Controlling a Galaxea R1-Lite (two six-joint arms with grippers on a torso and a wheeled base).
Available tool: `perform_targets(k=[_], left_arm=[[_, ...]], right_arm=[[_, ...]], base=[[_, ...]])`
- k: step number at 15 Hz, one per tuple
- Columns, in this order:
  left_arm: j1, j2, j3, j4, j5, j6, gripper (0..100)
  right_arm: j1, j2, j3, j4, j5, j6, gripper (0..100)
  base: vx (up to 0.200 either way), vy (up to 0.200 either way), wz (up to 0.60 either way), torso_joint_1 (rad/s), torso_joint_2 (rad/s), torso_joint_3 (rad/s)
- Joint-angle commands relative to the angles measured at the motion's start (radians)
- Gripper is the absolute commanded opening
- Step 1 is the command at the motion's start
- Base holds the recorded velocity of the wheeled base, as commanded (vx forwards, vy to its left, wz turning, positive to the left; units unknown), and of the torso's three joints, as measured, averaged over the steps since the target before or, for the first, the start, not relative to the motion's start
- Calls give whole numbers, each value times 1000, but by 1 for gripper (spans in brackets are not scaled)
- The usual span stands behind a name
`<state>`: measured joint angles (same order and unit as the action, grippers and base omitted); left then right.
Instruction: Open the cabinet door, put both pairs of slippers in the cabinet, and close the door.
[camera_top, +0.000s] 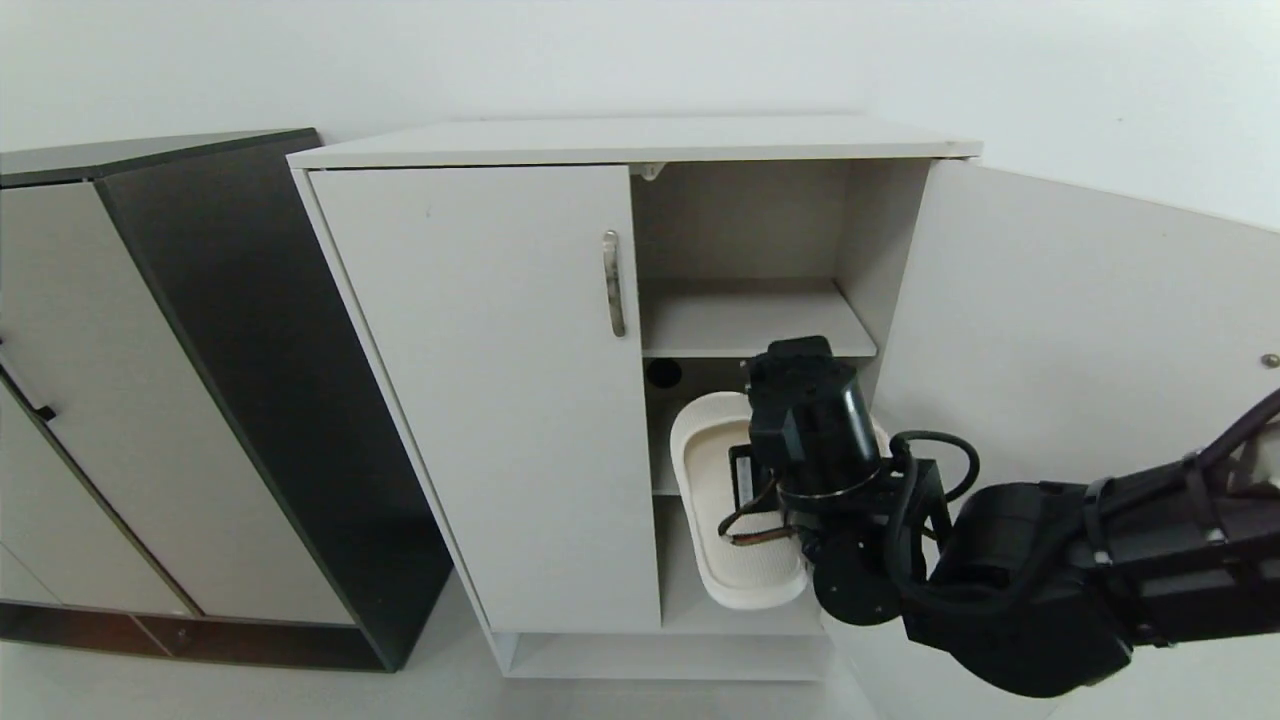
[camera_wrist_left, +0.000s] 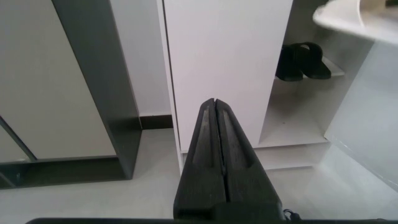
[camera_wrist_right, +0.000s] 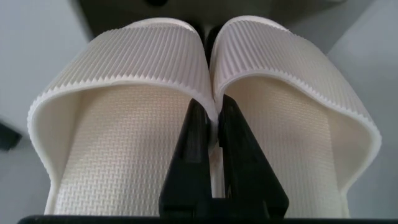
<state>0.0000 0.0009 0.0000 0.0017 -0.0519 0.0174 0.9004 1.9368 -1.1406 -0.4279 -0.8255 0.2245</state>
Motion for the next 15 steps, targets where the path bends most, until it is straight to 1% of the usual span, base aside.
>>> perform_targets(k=[1, 3, 6, 12, 15], left_arm=[[0, 1, 0, 0, 0, 1, 0], [0, -1, 0, 0, 0, 1, 0], [0, 1, 0, 0, 0, 1, 0], [0, 1, 0, 0, 0, 1, 0], [0, 1, 0, 0, 0, 1, 0]], right_arm=[[-2, -16, -117, 46, -20, 10, 0], [-6, -15, -157, 66, -21, 4, 0], [-26, -10, -165, 61, -20, -22, 0], [-43, 1, -177, 63, -17, -22, 0], [-43, 1, -177, 61, -17, -22, 0]], base=[[0, 0, 0, 0, 0, 0], [0, 0, 0, 0, 0, 0], [0, 0, 0, 0, 0, 0], [0, 0, 0, 0, 0, 0], [200, 0, 0, -1, 2, 1]])
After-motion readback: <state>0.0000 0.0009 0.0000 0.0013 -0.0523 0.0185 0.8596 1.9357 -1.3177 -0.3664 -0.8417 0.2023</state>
